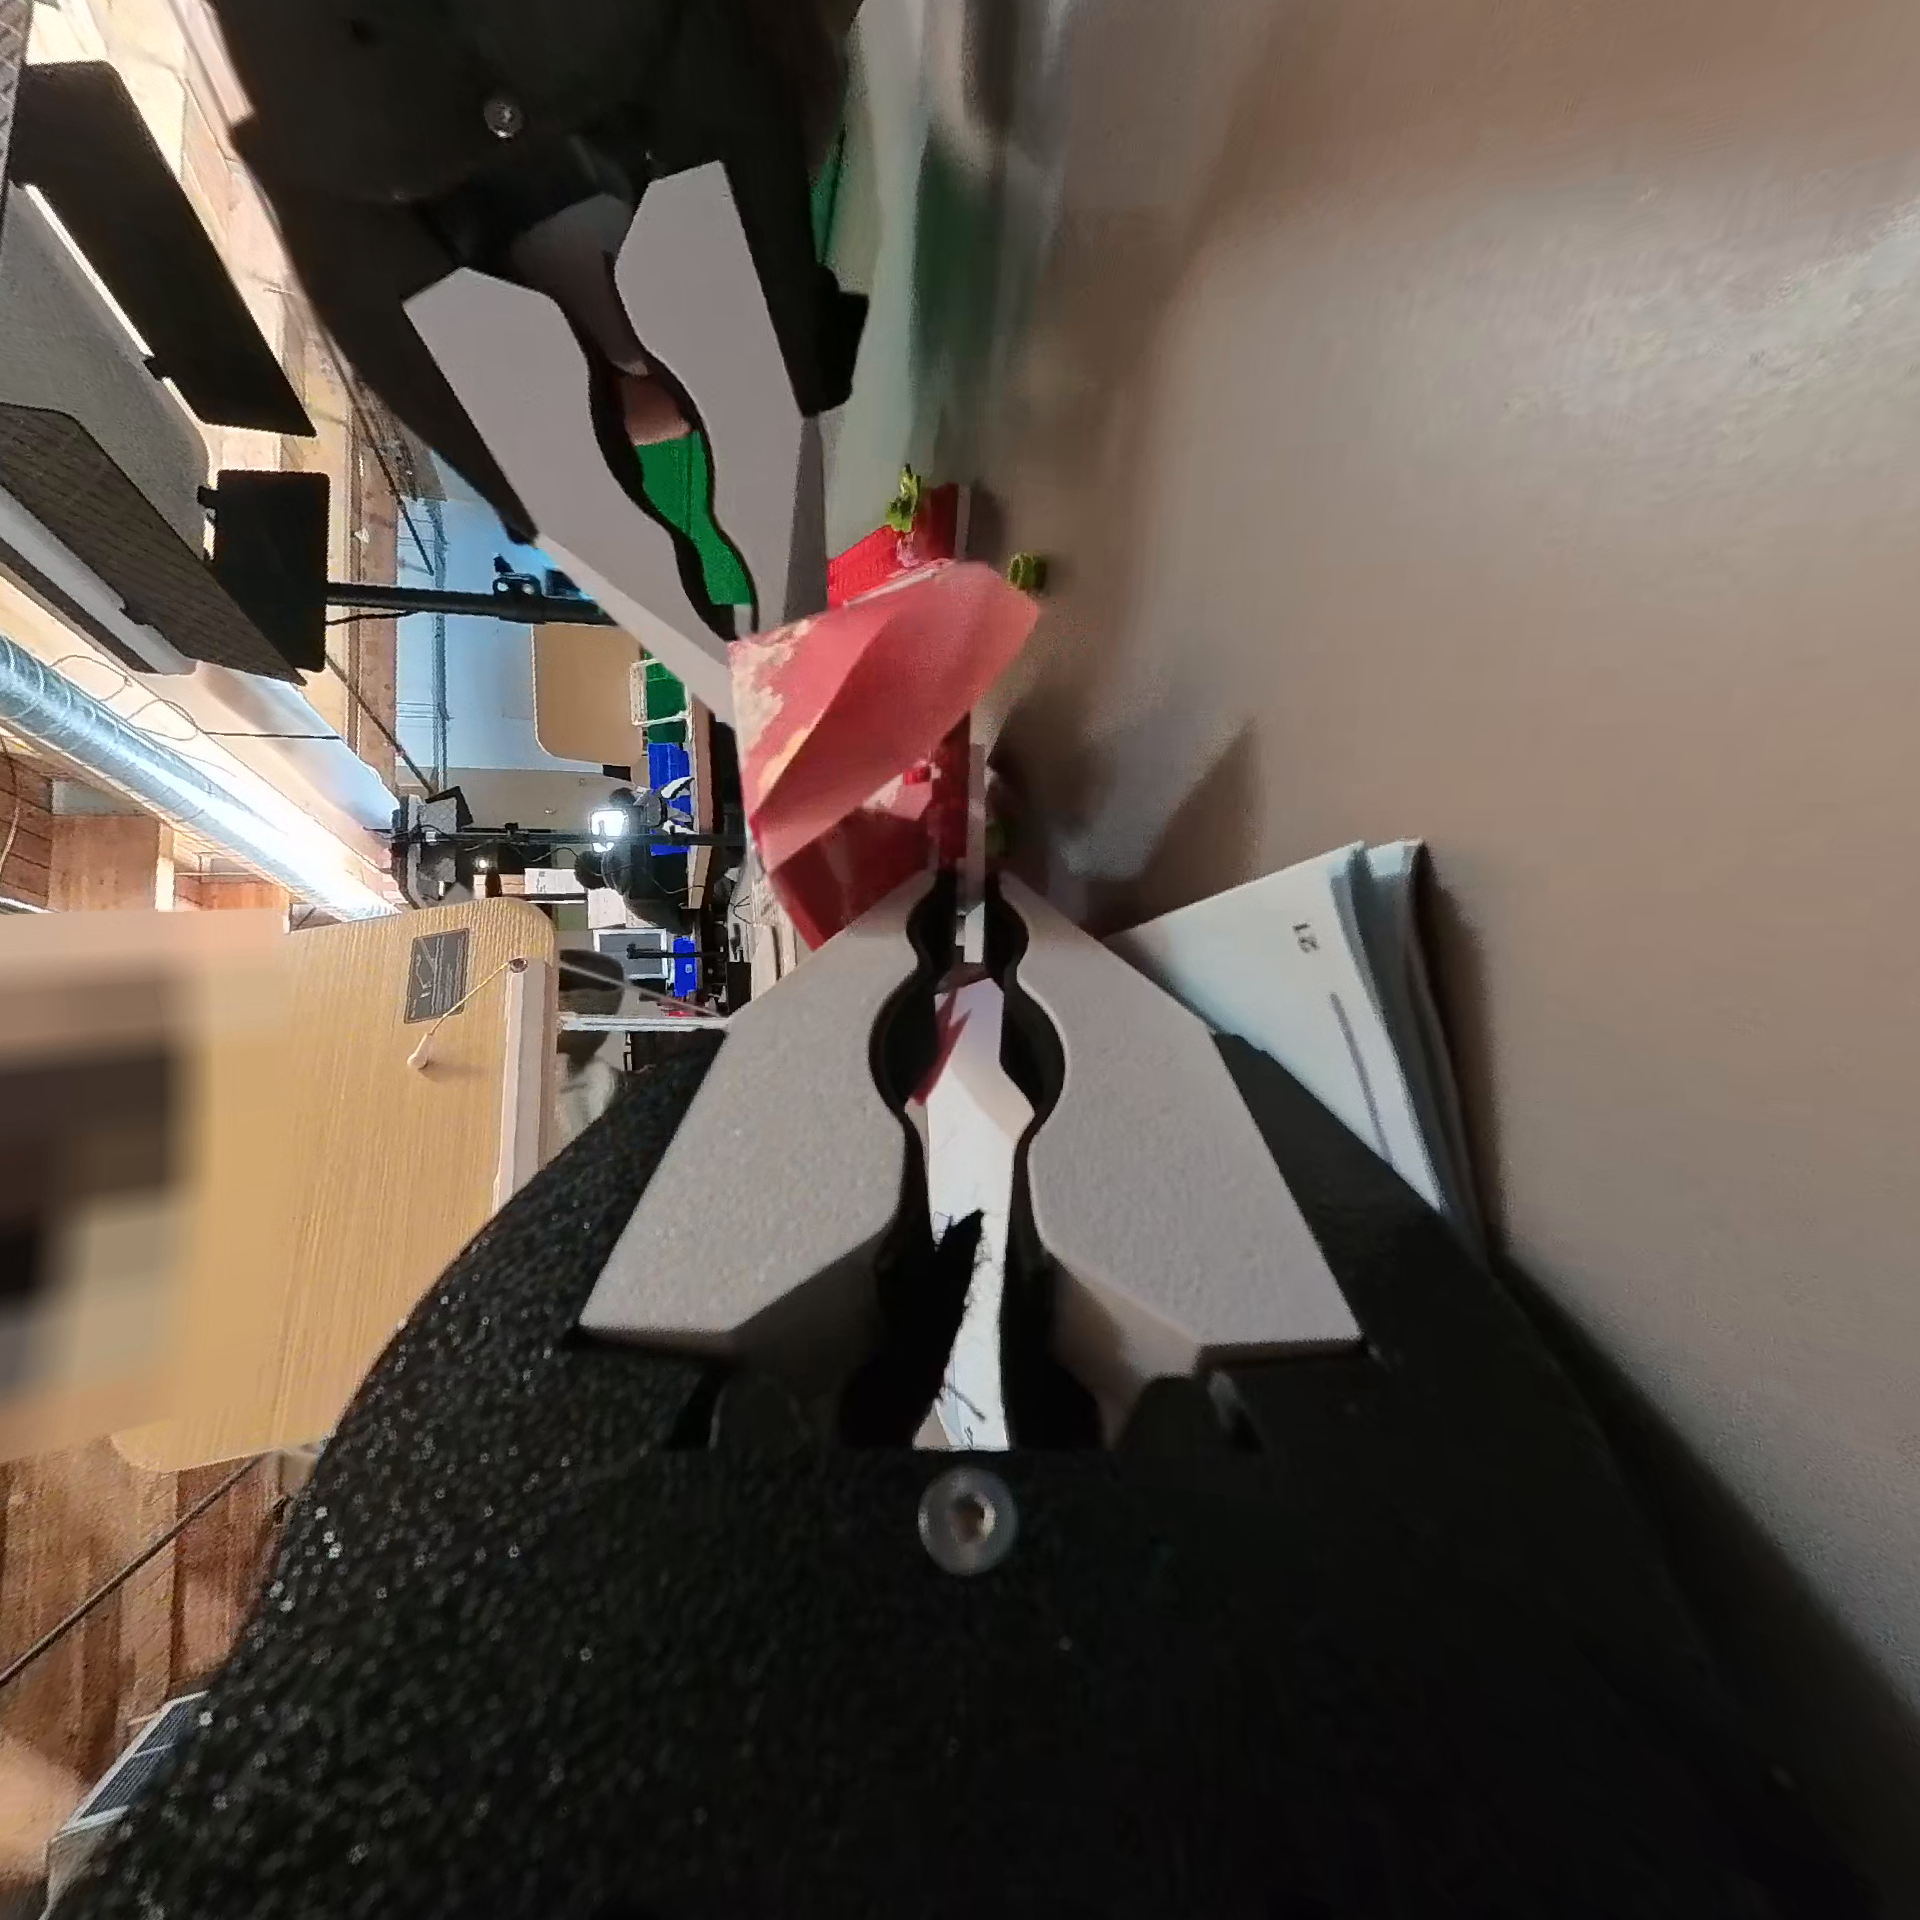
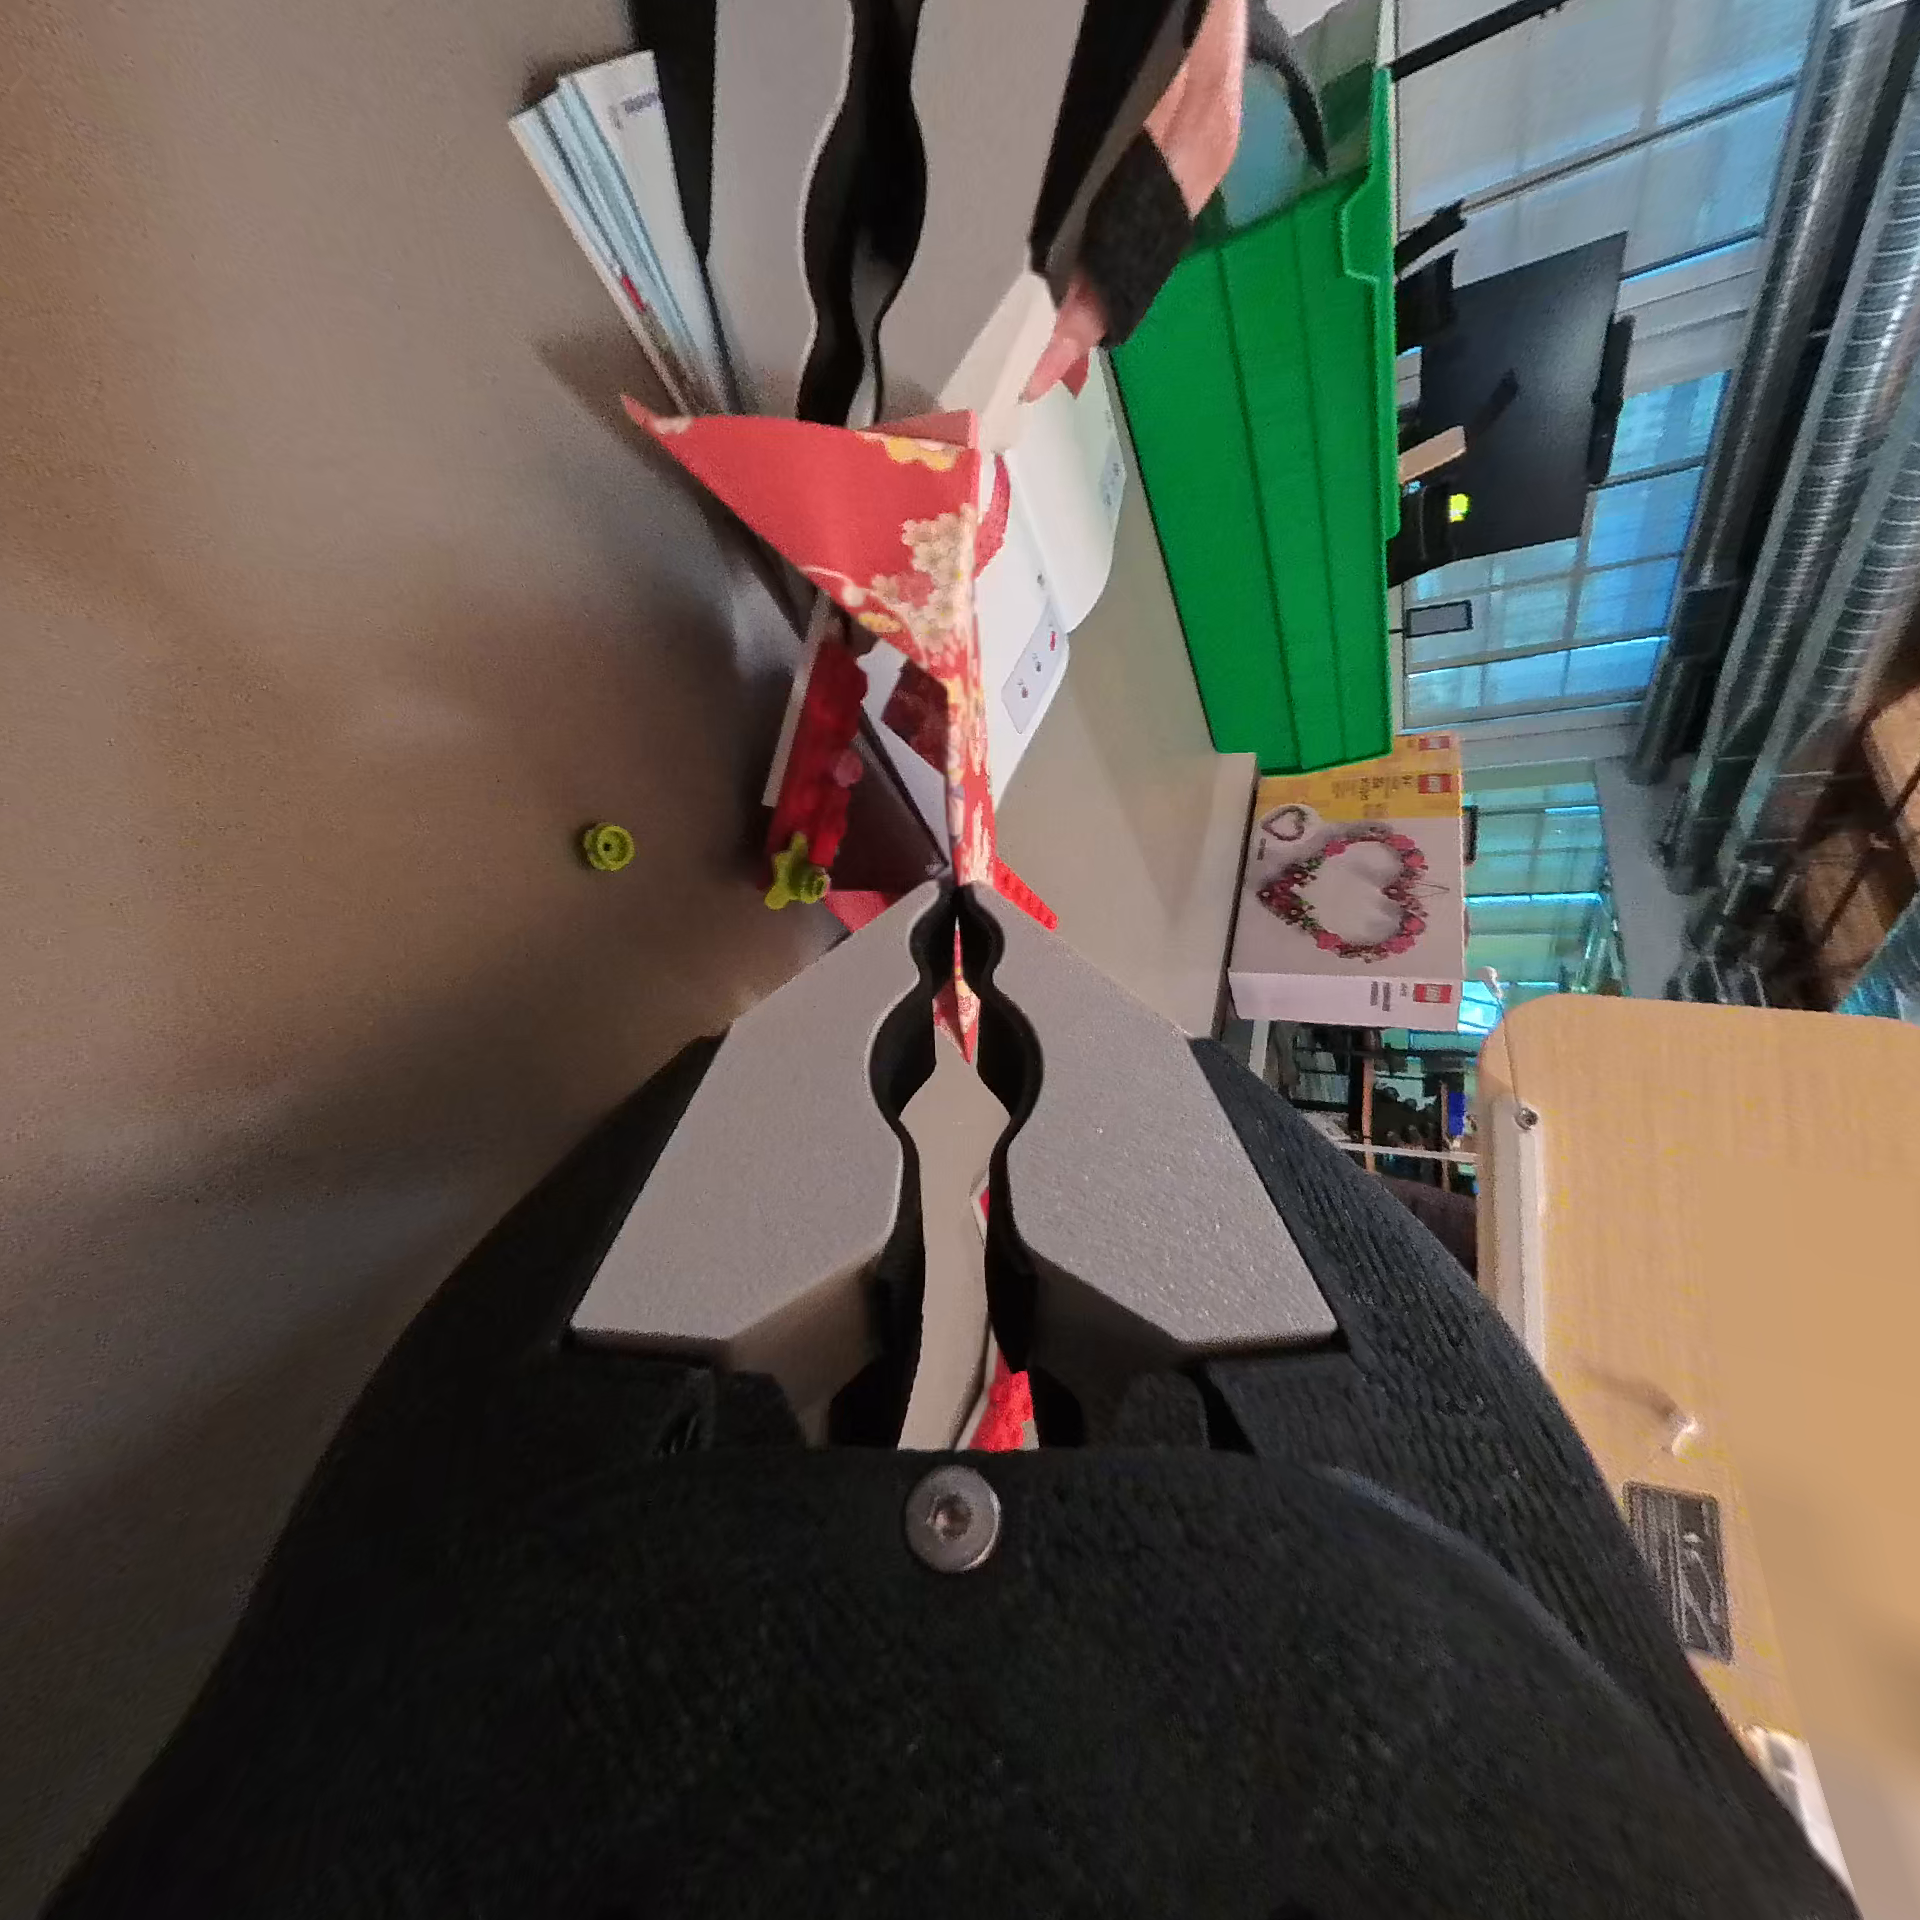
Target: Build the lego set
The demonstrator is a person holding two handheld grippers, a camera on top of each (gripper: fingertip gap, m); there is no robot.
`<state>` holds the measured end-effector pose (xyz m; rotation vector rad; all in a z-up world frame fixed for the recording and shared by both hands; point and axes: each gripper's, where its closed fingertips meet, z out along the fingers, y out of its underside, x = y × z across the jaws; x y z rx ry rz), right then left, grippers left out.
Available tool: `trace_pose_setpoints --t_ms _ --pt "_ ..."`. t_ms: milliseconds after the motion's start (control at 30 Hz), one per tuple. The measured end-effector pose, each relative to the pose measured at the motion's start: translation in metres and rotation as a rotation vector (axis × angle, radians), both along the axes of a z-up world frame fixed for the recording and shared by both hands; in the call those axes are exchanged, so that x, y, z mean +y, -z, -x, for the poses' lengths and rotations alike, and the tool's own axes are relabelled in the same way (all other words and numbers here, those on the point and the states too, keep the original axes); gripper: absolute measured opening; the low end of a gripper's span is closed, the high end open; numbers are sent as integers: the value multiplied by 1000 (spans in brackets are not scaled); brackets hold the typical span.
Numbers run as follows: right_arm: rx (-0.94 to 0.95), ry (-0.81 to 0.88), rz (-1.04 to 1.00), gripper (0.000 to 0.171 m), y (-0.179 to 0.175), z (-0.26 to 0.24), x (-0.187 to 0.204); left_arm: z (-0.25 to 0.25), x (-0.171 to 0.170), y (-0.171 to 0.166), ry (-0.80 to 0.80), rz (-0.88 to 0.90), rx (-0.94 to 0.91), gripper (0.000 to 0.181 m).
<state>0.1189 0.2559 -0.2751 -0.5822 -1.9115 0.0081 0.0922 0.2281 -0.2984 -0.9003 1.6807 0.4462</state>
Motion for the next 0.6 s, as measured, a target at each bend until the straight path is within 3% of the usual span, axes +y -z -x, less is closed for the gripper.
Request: trace_pose_setpoints --t_ms 333,600 --pt "164 176 -29 0 -52 19 30 -3 -1 1 12 5 -13 3" --pt "170 296 -54 0 -102 97 118 -1 2 -1 -4 68 -68 3"
